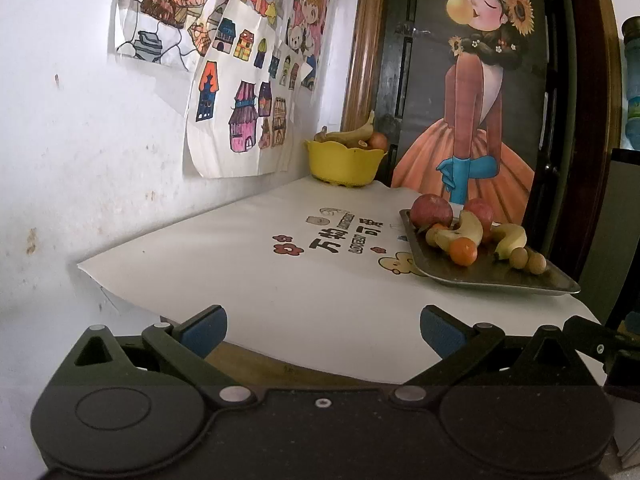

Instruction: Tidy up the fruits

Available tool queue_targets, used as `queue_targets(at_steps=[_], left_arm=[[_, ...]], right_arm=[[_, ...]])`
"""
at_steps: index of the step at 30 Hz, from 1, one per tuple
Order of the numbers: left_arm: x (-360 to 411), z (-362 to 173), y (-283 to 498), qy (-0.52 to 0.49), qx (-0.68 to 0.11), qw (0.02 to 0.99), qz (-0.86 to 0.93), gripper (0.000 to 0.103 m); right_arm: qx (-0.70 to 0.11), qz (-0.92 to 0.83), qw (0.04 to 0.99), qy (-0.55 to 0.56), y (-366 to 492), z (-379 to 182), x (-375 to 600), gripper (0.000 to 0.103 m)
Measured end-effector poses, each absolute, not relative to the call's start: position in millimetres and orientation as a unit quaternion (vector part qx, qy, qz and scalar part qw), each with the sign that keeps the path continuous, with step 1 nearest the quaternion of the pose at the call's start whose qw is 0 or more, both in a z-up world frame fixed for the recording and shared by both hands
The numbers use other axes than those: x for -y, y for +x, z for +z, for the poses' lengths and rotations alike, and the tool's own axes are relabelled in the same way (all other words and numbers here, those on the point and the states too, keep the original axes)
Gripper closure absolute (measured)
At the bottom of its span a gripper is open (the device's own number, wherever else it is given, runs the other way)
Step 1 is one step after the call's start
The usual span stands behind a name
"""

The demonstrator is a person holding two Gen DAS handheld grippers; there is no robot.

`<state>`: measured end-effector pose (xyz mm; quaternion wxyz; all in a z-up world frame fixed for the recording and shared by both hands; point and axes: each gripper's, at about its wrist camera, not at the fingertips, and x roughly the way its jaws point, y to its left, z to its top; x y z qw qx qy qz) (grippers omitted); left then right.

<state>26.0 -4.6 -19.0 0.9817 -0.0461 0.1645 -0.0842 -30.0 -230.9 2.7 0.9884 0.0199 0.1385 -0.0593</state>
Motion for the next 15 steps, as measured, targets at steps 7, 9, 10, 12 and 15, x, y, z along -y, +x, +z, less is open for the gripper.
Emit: queue_targets(at_steps=[7, 9, 10, 12, 15], left_arm=[[4.7, -18.8, 25.8, -0.046, -0.165, 0.982, -0.084, 0.001], [4.8, -18.4, 25.9, -0.046, -0.165, 0.982, -0.084, 0.001], [4.8, -18.4, 25.9, -0.046, -0.164, 0.982, -0.084, 0.001], [4.9, -18.4, 25.9, -0.045, -0.165, 0.982, -0.084, 0.001], [5.0, -18.3, 25.9, -0.045, -0.165, 0.982, -0.084, 0.001]], right_arm=[[-0.139, -0.06, 0.988, 0.02, -30.3, 2.1, 230.6, 0.0], [-0.139, -0.06, 0.988, 0.02, -30.1, 2.6, 230.6, 0.0], [-0.139, -0.06, 0.988, 0.02, -30.2, 2.6, 230.4, 0.0], [-0.139, -0.06, 0.988, 0.02, -30.2, 2.8, 230.4, 0.0], [-0.138, -0.061, 0.988, 0.022, -29.9, 1.6, 230.0, 0.0]])
